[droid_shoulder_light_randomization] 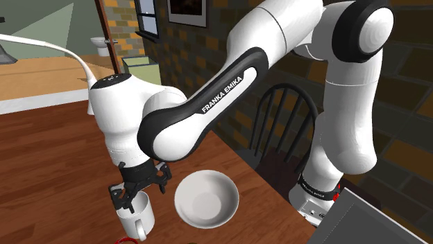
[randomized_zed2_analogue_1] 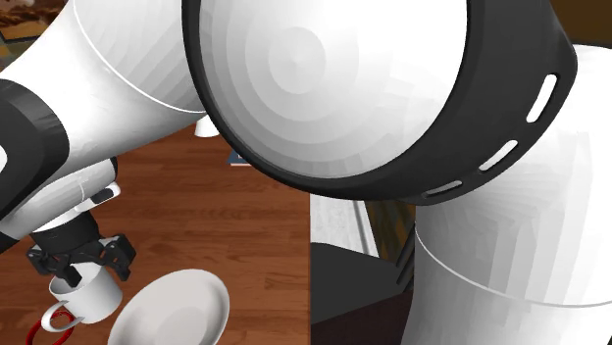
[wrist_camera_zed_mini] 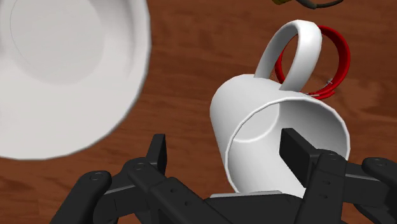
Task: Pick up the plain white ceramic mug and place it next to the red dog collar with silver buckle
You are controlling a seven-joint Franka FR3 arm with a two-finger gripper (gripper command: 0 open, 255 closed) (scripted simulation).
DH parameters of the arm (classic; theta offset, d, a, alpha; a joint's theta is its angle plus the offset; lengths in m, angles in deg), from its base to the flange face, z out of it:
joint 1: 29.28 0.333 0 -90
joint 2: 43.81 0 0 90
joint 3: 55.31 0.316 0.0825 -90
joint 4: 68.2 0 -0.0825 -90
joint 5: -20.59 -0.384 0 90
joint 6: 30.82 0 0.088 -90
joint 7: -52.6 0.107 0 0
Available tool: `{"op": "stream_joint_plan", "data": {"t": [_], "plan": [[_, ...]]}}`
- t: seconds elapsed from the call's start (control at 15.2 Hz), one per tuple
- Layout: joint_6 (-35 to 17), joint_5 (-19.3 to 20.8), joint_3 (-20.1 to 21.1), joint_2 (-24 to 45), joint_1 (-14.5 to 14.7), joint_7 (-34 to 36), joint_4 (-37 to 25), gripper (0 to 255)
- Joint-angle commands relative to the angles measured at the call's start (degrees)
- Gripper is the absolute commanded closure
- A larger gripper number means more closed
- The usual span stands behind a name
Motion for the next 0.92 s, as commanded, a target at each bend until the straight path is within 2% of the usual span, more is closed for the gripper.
{"op": "stream_joint_plan", "data": {"t": [0.0,0.07,0.33,0.86], "plan": [[0.00,0.00,0.00,0.00,0.00,0.00,0.00,0],[0.00,0.00,0.00,0.00,0.00,0.00,0.00,0],[6.57,-1.88,0.48,-3.09,-0.59,-1.27,-3.85,0],[6.57,-1.88,0.47,-3.09,-0.58,-1.27,-3.85,0]]}}
